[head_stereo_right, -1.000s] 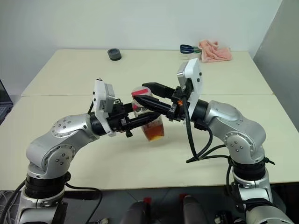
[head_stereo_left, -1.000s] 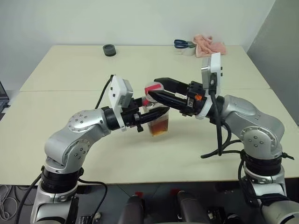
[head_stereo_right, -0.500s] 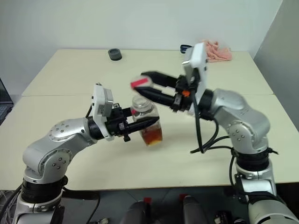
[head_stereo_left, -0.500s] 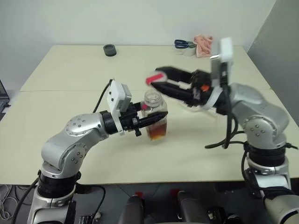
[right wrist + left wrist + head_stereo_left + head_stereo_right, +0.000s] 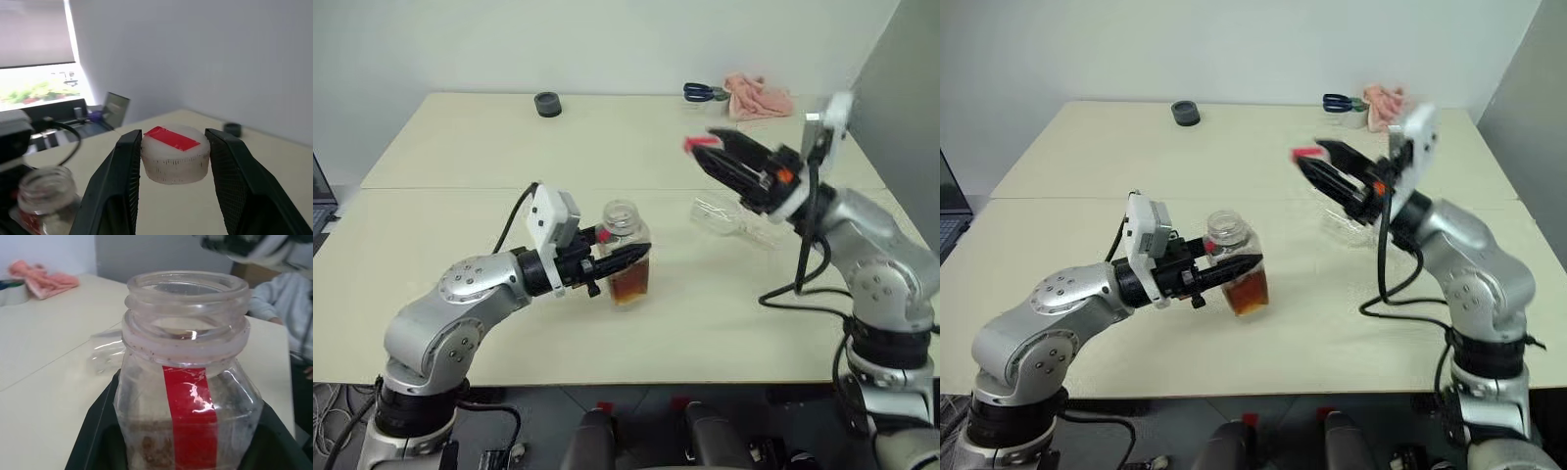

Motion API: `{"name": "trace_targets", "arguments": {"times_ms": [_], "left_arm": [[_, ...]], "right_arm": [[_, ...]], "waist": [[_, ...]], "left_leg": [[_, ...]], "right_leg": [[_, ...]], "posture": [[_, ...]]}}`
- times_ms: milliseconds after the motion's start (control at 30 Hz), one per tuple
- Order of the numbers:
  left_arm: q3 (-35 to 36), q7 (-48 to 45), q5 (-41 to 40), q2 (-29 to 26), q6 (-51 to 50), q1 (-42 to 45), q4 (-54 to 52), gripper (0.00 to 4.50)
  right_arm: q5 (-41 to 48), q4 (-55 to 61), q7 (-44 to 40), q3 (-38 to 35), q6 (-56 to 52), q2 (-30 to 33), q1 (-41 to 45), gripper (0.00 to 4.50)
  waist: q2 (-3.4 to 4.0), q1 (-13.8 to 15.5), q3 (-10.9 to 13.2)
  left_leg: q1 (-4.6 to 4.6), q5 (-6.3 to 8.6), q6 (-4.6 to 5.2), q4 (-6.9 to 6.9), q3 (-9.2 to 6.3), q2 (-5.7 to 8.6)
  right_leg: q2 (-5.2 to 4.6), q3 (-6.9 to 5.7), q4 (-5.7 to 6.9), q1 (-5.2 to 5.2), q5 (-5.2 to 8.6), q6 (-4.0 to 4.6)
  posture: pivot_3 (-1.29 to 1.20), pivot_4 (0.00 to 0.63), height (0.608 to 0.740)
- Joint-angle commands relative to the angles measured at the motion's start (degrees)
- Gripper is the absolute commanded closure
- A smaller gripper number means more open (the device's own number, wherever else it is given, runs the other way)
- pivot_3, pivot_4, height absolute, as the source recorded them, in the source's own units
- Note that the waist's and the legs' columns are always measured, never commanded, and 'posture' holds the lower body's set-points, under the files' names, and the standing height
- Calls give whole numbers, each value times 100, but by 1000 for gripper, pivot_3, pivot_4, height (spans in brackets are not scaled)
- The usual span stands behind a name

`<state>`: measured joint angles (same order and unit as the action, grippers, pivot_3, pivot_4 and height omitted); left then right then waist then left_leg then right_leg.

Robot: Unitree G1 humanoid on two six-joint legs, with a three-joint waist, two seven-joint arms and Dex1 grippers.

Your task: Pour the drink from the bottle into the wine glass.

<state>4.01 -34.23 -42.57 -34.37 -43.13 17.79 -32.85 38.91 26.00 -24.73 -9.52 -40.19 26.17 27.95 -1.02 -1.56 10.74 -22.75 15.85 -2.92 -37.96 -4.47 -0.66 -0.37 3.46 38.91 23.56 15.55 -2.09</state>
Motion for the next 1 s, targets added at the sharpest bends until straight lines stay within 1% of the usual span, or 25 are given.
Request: {"name": "trace_targets", "arguments": {"times_ms": [33, 100, 200, 333, 367, 533, 600, 667, 700, 733, 833, 867, 900, 1000], "left_arm": [[39, 356, 143, 266, 282, -110, -330, 2578], [-66, 511, 227, 450, 310, -51, -305, 2578], [-178, 642, 301, 658, 307, 115, -238, 2578], [-251, 642, 374, 761, 308, 296, -138, 2578], [-250, 636, 386, 770, 311, 327, -114, 2578], [-259, 628, 434, 804, 327, 340, -100, 2578], [-246, 634, 431, 803, 306, 319, -153, 2578], [-209, 649, 441, 787, 287, 313, -178, 2578], [-193, 659, 450, 780, 286, 310, -181, 2578], [-179, 678, 455, 779, 283, 304, -190, 2578], [-153, 722, 435, 779, 260, 280, -244, 2578], [-154, 738, 429, 780, 252, 271, -262, 2578], [-162, 760, 431, 780, 243, 262, -280, 2578], [-132, 800, 421, 765, 239, 244, -284, 2578]], "right_arm": [[-1320, 329, 1196, -554, 570, -52, -1288, 2751], [-1865, 14, 1521, -668, 1033, -155, -1884, 2751], [-2162, -696, 1834, -870, 1555, -457, -2196, 2751], [-2373, -1708, 2090, -1148, 2161, -694, -2069, 2751], [-2383, -1933, 2165, -1218, 2245, -746, -2007, 2751], [-2521, -3190, 2129, -1100, 2457, -873, -1822, 2751], [-2580, -3469, 2170, -1055, 2501, -930, -1791, 2751], [-2513, -3495, 2123, -1044, 2511, -993, -1778, 2052], [-2483, -3471, 2135, -1051, 2488, -1024, -1776, 1817], [-2515, -3437, 2109, -995, 2448, -1013, -1801, 1524], [-2636, -3332, 2077, -860, 2380, -980, -1882, 462], [-2684, -3302, 2103, -844, 2380, -971, -1900, 188], [-2734, -3259, 2143, -838, 2367, -961, -1915, 83], [-2890, -2995, 2222, -842, 2321, -847, -1906, 83]], "waist": [[-6, 20, -3], [-5, 32, -3], [-4, -22, -2], [-2, -112, -2], [-1, -127, -3], [-1, -147, -2], [-9, -157, -7], [-21, -156, -15], [-22, -155, -15], [-23, -156, -16], [-24, -155, -16], [-24, -155, -16], [-24, -155, -16], [-23, -155, -16]], "left_leg": [[-1, 0, 0, -1, -4, 0], [-6, 0, -1, -2, -2, 7], [7, -1, -1, -6, 20, 19], [66, -1, 0, 8, 45, -7], [74, 0, 1, 11, 46, -9], [75, 0, 1, 11, 54, -10], [76, 0, 1, 8, 58, -9], [80, 0, 1, 4, 59, -9], [81, 0, 1, 4, 58, -9], [82, 0, 1, 5, 57, -9], [82, 0, 1, 5, 57, -10], [82, 0, 1, 5, 56, -10], [82, 0, 1, 6, 55, -10], [82, 0, 1, 8, 53, -10]], "right_leg": [[-4, -2, -2, -3, 1, -1], [-10, 4, -2, -1, 1, -2], [-6, 22, 0, -4, -1, -11], [32, 54, 6, -28, 2, -17], [35, 56, 6, -33, 15, -30], [36, 65, 7, -34, 2, -4], [33, 68, 7, -35, 2, -5], [32, 68, 6, -42, 0, -8], [32, 68, 6, -43, 0, -9], [33, 67, 6, -43, 1, -9], [34, 66, 5, -43, 1, -8], [33, 66, 5, -43, 1, -8], [33, 65, 5, -43, 1, -8], [34, 63, 6, -43, 1, -8]], "posture": [[0, 150, 740], [0, 150, 740], [0, 150, 740], [0, 150, 740], [0, 150, 740], [0, 150, 740], [0, 150, 740], [0, 150, 740], [0, 150, 740], [0, 150, 740], [0, 150, 740], [0, 150, 740], [0, 150, 740], [0, 150, 740]]}}
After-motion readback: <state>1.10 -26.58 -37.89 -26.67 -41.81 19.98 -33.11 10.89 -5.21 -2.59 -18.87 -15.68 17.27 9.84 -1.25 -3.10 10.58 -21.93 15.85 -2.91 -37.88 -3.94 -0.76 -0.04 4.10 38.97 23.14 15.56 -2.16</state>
